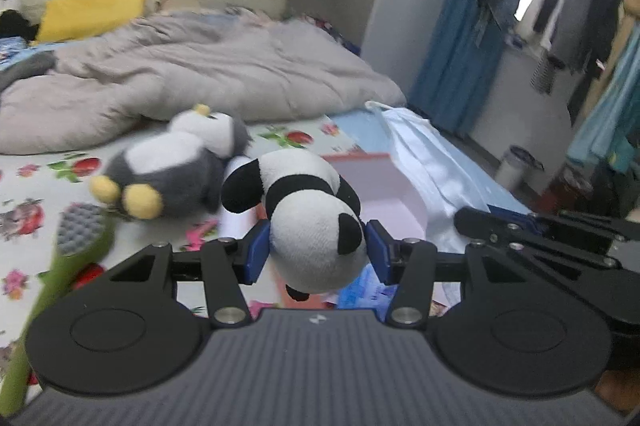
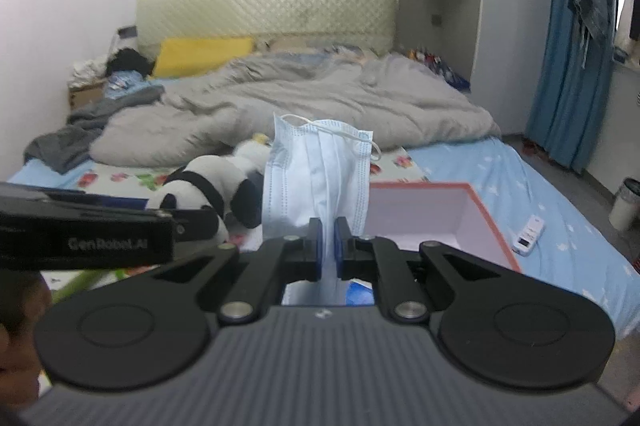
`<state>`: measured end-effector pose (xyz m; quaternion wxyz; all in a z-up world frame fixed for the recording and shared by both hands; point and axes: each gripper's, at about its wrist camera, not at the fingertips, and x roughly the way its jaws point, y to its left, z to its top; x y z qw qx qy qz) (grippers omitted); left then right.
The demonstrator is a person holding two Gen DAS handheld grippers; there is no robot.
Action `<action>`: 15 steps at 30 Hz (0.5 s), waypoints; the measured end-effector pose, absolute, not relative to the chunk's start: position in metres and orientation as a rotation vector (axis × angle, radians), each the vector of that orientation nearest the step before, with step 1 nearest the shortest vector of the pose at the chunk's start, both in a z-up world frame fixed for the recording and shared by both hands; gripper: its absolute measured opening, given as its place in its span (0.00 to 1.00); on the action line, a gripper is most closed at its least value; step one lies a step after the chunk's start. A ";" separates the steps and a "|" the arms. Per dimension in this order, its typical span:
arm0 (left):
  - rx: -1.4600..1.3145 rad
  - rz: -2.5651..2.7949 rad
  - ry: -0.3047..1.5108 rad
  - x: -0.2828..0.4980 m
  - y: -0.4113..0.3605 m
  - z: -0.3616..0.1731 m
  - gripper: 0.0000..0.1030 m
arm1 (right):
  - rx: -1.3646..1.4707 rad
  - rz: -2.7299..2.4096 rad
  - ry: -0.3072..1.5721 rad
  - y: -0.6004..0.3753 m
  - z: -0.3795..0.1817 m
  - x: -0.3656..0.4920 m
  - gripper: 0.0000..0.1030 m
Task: Organize soft objects
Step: 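Carry the panda plush and face mask over the pink box with both grippers, then open both grippers to drop the panda plush and mask into the box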
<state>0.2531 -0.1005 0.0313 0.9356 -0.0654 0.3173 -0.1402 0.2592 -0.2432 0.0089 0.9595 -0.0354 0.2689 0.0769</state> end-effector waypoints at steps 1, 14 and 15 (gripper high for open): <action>-0.128 -0.298 0.662 0.261 -0.108 0.028 0.55 | -0.073 0.143 0.568 -0.251 0.005 0.268 0.09; -0.039 -0.366 0.895 0.346 -0.193 -0.033 0.56 | -0.121 -0.005 0.802 -0.306 -0.048 0.337 0.10; -0.037 -0.365 0.925 0.351 -0.197 -0.038 0.56 | -0.107 -0.012 0.823 -0.310 -0.052 0.338 0.10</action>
